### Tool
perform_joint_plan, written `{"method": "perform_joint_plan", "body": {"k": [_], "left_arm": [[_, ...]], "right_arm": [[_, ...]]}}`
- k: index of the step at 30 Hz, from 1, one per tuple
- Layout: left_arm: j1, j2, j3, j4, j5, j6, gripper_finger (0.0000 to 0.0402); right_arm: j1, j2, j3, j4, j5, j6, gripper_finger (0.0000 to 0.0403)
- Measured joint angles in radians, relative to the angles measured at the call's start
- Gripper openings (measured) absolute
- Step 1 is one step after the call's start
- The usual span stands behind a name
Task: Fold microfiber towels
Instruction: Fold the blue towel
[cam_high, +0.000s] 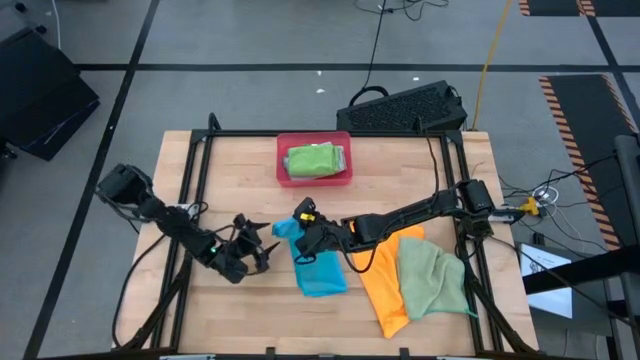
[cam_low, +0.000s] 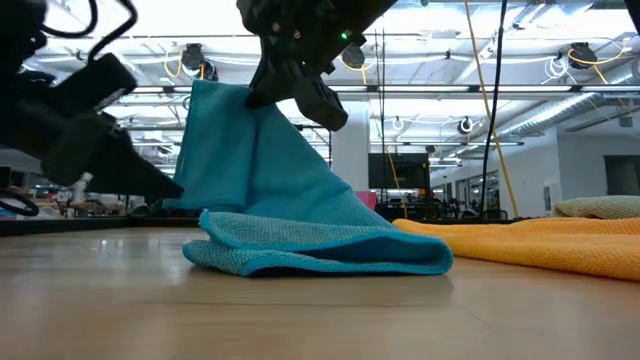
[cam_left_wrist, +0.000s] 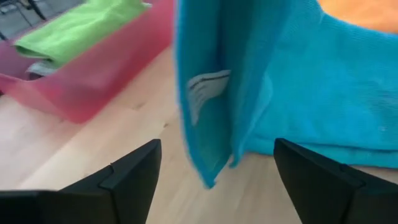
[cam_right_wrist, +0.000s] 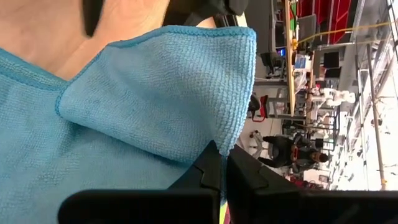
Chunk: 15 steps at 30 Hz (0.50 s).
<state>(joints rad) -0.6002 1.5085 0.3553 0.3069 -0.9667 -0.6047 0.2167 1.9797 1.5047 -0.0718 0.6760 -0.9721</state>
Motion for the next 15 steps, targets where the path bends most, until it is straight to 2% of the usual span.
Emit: {"method": "perform_joint_plan", "body": {"k": [4, 7, 10, 15], "left_arm": [[0.045, 0.040, 0.001, 0.098, 0.046, 0.047, 0.0284], [0.075, 0.059, 0.000, 0.110, 0.046, 0.041, 0.0238], [0.090, 0.065, 0.000, 0.113, 0.047, 0.035, 0.0170], [0.081, 0.065, 0.003, 0.115, 0.054, 0.068, 0.0024]], "right_arm": [[-0.002, 0.000, 0.000, 0.000, 0.000, 0.017, 0.0000], [-0.002, 0.000, 0.000, 0.000, 0.000, 0.018, 0.0000], [-0.006, 0.000, 0.000, 0.000, -0.001, 0.035, 0.0000], [-0.016, 0.000, 0.000, -0.009, -0.001, 0.072, 0.0000]]}}
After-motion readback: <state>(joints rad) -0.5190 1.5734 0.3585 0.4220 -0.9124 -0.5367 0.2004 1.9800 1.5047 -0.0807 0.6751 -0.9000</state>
